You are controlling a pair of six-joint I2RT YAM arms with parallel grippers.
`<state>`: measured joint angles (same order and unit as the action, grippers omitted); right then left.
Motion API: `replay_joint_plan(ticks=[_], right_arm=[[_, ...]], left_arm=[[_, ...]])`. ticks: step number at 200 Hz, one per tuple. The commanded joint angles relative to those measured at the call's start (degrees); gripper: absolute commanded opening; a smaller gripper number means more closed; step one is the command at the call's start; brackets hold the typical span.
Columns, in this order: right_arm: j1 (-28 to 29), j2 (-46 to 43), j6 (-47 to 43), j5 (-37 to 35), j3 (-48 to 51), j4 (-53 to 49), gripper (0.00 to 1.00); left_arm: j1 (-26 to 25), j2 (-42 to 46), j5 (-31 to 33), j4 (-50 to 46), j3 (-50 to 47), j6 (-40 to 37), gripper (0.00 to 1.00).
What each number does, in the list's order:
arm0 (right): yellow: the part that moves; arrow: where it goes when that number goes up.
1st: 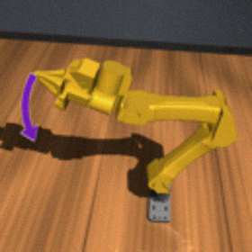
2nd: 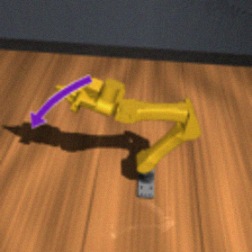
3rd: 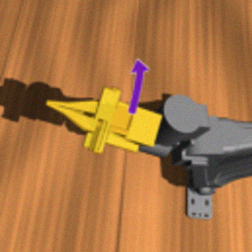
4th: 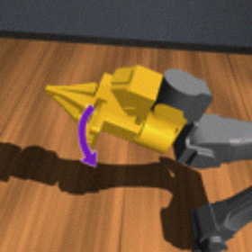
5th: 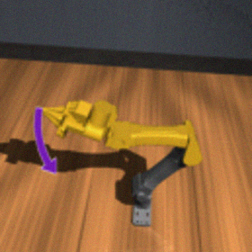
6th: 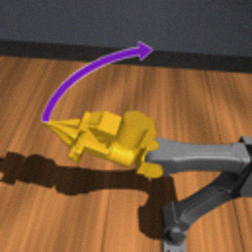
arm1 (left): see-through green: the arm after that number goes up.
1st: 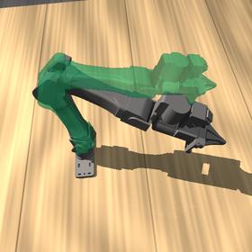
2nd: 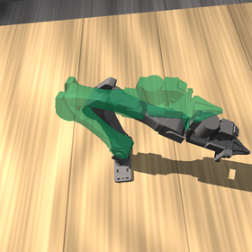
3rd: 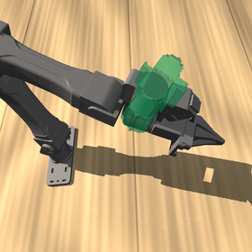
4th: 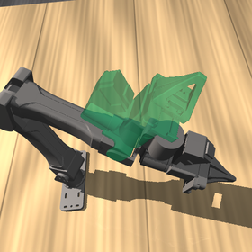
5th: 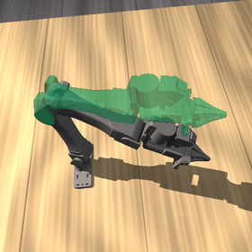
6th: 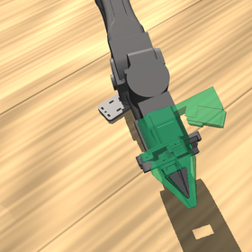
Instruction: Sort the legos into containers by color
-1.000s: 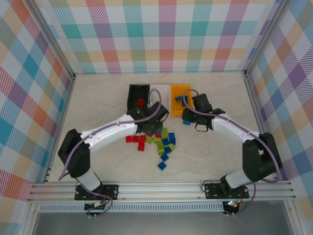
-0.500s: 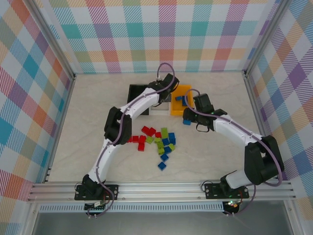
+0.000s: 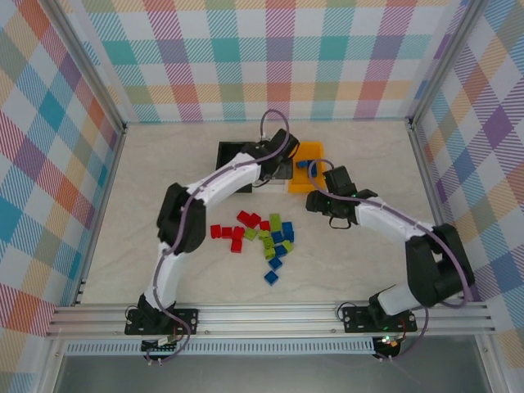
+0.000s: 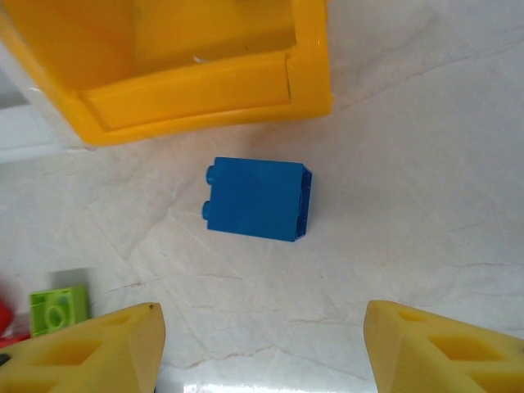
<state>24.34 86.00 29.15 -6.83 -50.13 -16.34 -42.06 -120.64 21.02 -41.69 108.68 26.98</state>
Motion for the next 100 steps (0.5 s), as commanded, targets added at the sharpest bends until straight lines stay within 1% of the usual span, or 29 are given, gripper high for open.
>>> replay_joint_plan(ticks=[1,34,54,83,100], right_arm=[[-0.22,4.85,0.21,1.07,-2.98,3.19,0.66],[-0.27,11.99,0.30,-0.44,-7.47,3.75,0.66],[-0.25,14.95,0.34,-1.67,-9.68,3.93,0.66],[-0.16,18.22,0.20,-3.09,-12.28,3.34,0.64],[-0.04,19.69,0.03,-3.64,-13.06,2.38,0.60]], left_arm=[[-2.98,13.49,-0.93,7.63,-9.95,1.97,1.00],[-4.87,28.60,-1.29,13.88,-30.89,5.88,1.00],[-5.91,36.86,-1.67,17.08,-42.00,7.30,1.00],[-6.74,44.31,-1.26,15.57,-52.26,9.80,1.00],[-6.72,47.24,-1.27,15.25,-56.34,11.31,1.00]])
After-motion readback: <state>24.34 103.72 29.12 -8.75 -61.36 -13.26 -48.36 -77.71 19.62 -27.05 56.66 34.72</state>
